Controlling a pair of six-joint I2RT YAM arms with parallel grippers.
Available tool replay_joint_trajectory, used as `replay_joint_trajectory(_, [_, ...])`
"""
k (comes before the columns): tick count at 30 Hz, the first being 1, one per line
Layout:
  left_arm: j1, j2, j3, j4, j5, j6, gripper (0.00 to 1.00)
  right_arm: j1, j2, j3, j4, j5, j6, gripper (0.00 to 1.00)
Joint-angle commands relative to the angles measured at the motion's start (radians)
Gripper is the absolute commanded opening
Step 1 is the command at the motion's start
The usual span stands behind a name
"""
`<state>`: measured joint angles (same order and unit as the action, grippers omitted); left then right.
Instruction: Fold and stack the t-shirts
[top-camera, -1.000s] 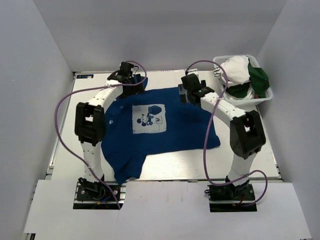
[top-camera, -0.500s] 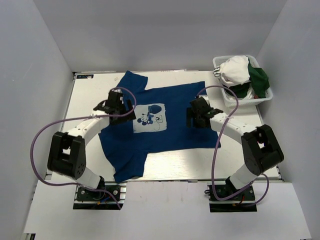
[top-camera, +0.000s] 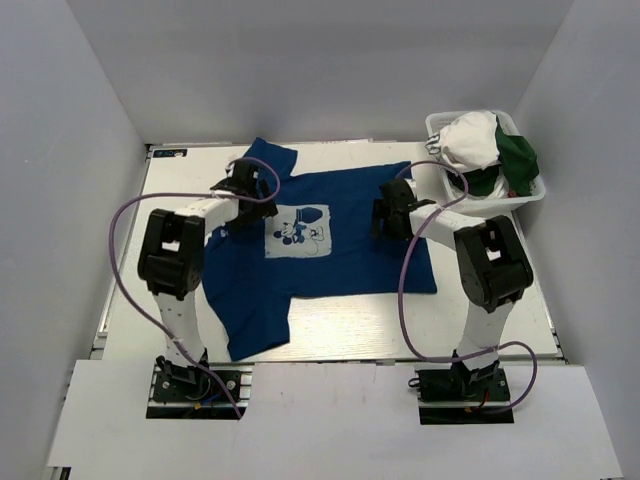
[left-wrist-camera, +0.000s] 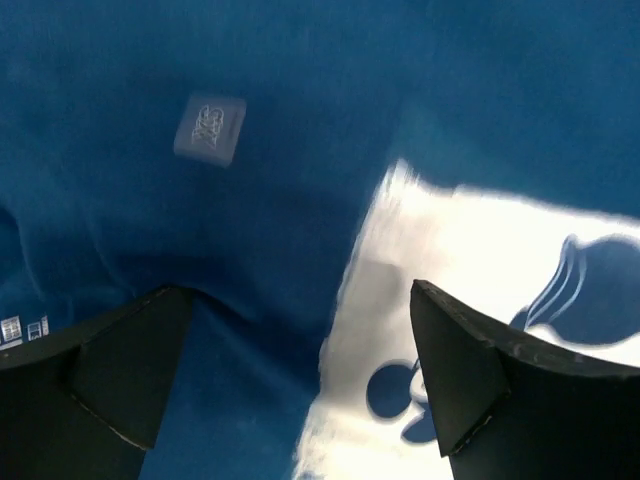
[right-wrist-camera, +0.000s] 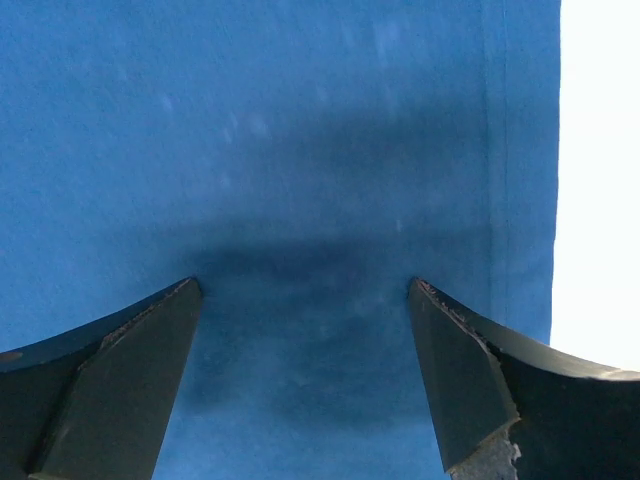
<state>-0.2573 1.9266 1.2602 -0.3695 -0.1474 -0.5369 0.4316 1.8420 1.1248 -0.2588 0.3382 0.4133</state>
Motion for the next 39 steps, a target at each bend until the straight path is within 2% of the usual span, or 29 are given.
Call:
replay_joint_trajectory(1, [0.027,0.132,0.156,-0.023,0.043,0.000,1.00,-0.031,0.097,0.096,0.021,-0.044,-0.030,0.90])
replay_joint_trajectory(5, [0.047,0.255,0.338,-0.112,0.064,0.024,1.00,-0.062,0.135,0.171,0.006,-0.064,-0.030,0.90])
replay_joint_trajectory(7, [0.047,0.264,0.411,-0.179,0.074,0.038,1.00,-0.067,0.105,0.199,0.003,-0.079,-0.047,0.90])
replay_joint_trajectory(9, [0.047,0.214,0.412,-0.195,0.074,0.038,1.00,-0.059,0.047,0.187,0.007,-0.055,-0.068,0.90])
replay_joint_trajectory(13, [0.023,-0.044,0.205,-0.238,0.059,-0.021,1.00,-0.041,-0.156,0.093,0.007,-0.053,-0.071,0.90])
replay_joint_trajectory(14, [0.023,-0.199,0.146,-0.226,0.058,-0.040,1.00,-0.034,-0.217,0.007,0.004,-0.047,-0.056,0.90])
replay_joint_trajectory(15, [0.010,-0.286,-0.019,-0.203,0.080,-0.055,1.00,-0.030,-0.248,-0.028,0.006,-0.041,-0.045,0.90])
replay_joint_trajectory(17, [0.010,-0.456,-0.186,-0.172,0.080,-0.144,1.00,-0.007,-0.344,-0.124,0.035,-0.031,-0.015,0.90])
replay_joint_trajectory(18, [0.010,-0.607,-0.328,-0.192,0.069,-0.178,1.00,-0.005,-0.366,-0.176,0.036,-0.034,0.025,0.90])
replay_joint_trajectory(22, [0.010,-0.861,-0.586,-0.305,0.124,-0.293,1.00,0.002,-0.423,-0.237,-0.017,-0.002,0.143,0.90])
replay_joint_trajectory(24, [0.010,-0.923,-0.686,-0.357,0.208,-0.323,1.00,0.001,-0.444,-0.234,-0.028,0.010,0.192,0.90])
replay_joint_trajectory(26, [0.010,-1.004,-0.761,-0.400,0.230,-0.350,1.00,-0.005,-0.469,-0.243,-0.028,0.012,0.214,0.90])
replay_joint_trajectory(32, [-0.008,-1.075,-0.843,-0.416,0.244,-0.405,0.93,-0.010,-0.530,-0.310,0.004,0.016,0.266,0.90])
replay_joint_trajectory(35, [-0.008,-0.991,-0.852,-0.381,0.194,-0.414,0.86,-0.010,-0.537,-0.312,-0.022,0.034,0.286,0.90])
replay_joint_trajectory(37, [-0.008,-0.927,-0.838,-0.370,0.145,-0.414,0.77,-0.010,-0.553,-0.322,-0.055,0.036,0.301,0.90])
replay_joint_trajectory(38, [-0.008,-0.913,-0.825,-0.346,0.135,-0.414,0.70,-0.008,-0.561,-0.339,-0.069,0.030,0.308,0.90])
replay_joint_trajectory(39, [-0.008,-0.901,-0.814,-0.332,0.135,-0.394,0.54,-0.011,-0.584,-0.362,-0.077,0.021,0.311,0.90])
